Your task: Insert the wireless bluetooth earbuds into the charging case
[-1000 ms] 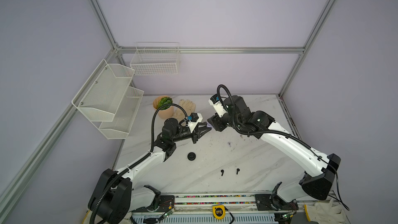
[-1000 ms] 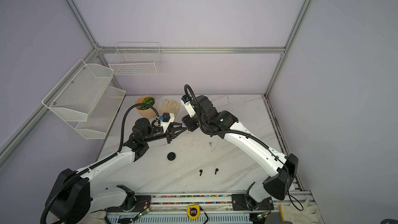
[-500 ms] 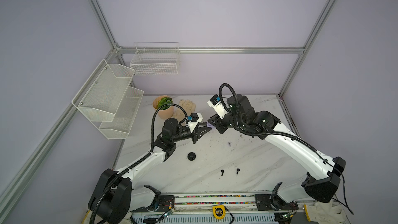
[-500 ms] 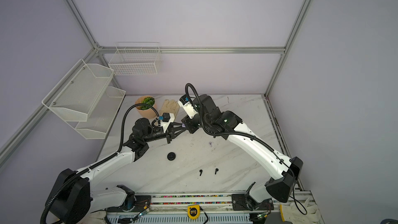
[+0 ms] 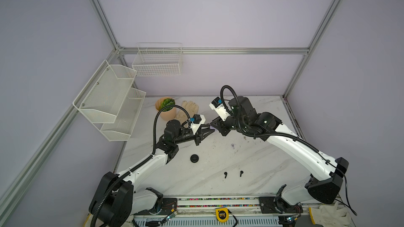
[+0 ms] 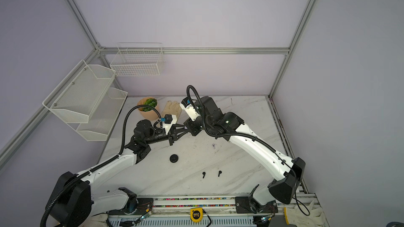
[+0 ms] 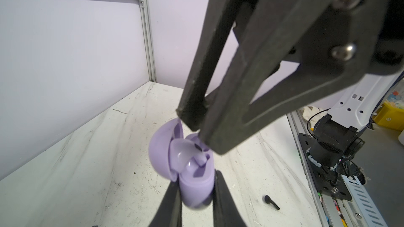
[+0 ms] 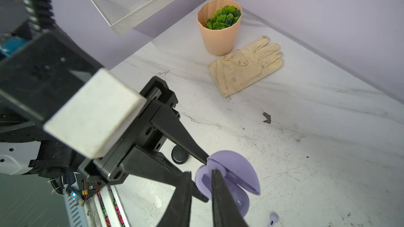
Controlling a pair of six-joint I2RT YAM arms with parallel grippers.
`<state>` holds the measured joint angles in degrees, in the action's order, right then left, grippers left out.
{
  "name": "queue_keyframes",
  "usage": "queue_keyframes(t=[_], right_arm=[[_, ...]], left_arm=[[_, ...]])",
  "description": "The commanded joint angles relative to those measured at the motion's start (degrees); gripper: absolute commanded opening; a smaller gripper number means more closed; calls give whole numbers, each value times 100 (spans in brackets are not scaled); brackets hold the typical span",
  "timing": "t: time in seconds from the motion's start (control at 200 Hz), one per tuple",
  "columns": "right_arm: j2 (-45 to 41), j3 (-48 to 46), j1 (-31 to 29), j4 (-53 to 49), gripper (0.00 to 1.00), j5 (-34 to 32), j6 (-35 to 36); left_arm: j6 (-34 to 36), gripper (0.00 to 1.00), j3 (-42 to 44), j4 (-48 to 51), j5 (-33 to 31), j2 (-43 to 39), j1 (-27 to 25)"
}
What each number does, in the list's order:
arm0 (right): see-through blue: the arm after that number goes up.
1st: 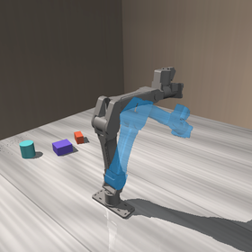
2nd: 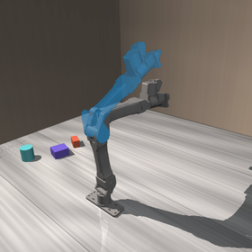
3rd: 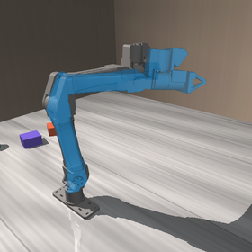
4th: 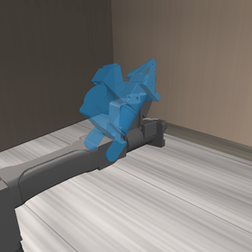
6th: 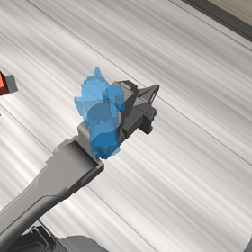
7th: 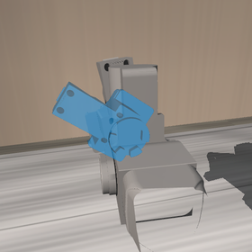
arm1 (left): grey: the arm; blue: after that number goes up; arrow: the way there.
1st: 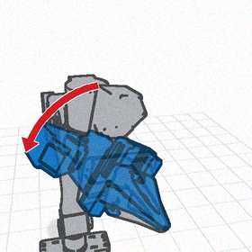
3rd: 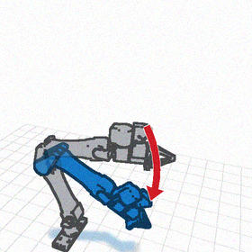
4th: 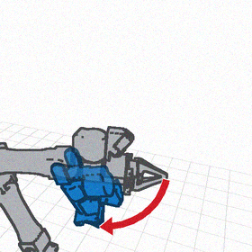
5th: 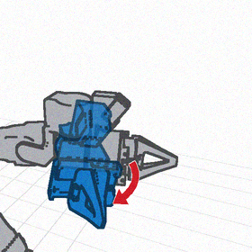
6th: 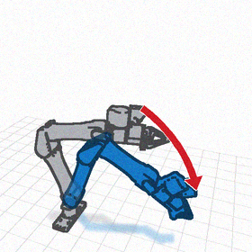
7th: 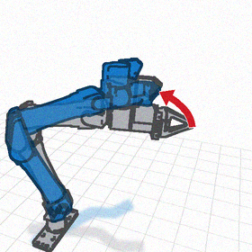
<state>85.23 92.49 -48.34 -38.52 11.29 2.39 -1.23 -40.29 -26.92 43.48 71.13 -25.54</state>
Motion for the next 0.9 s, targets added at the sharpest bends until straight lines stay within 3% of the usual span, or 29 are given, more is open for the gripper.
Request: queue_keyframes(t=[0.0,0.54,0.895], right_arm=[[99,-7,-35,-143,21,-79,147],[149,41,-26,-318,21,-265,233],[28,22,-23,-359,14,-347,220]], left_arm=[[81,0,-460,-196,98,-163,5],[95,0,-418,-192,-6,-214,5],[18,0,-343,-284,-150,-282,4]])
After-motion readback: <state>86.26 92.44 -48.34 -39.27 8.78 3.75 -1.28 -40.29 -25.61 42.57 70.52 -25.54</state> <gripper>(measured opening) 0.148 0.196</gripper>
